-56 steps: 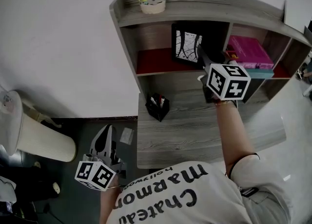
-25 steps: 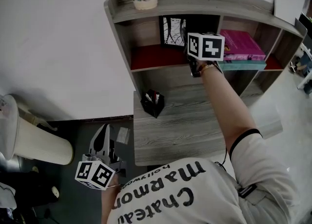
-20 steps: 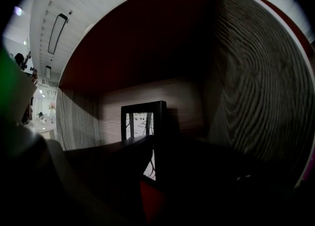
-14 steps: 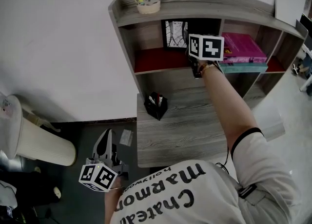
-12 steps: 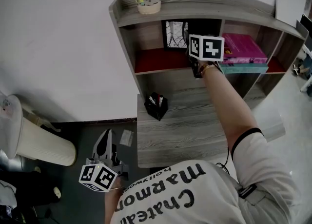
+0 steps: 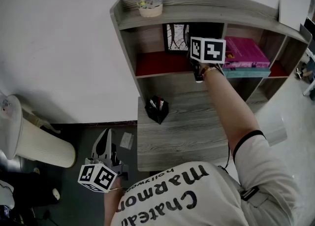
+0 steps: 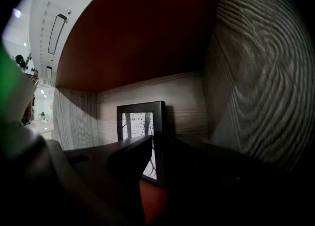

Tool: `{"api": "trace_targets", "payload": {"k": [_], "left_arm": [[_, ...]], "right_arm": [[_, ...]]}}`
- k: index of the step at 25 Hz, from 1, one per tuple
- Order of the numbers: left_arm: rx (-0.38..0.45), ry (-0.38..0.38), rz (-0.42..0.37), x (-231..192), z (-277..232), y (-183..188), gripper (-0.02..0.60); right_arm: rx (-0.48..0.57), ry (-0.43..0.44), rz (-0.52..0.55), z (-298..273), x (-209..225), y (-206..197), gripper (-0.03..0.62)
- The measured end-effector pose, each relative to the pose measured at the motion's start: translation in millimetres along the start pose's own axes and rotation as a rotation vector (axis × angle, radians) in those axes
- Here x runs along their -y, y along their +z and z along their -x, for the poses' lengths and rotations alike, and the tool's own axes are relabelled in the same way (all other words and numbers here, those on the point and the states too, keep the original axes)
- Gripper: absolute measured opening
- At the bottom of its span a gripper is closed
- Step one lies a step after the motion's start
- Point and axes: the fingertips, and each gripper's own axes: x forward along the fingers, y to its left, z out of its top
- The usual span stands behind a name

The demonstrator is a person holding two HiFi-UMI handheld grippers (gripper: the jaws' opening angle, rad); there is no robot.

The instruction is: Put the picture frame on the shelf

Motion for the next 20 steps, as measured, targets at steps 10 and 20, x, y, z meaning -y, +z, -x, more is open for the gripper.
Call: {"api": "trace_targets", "payload": {"k": [10, 20], "left_arm": [[-0.007, 0.005, 0.003, -0.4, -4.8, -1.2, 0.017], [-0.002, -0.001, -0.007, 0.1, -7.4, 1.6, 0.017]], "right_arm": [[-0.016, 0.012, 0.021, -5.8, -0.2, 0.4, 0.101], [-0.015, 0.012, 0.006, -8.2, -0.1, -0.5, 0.101]]}}
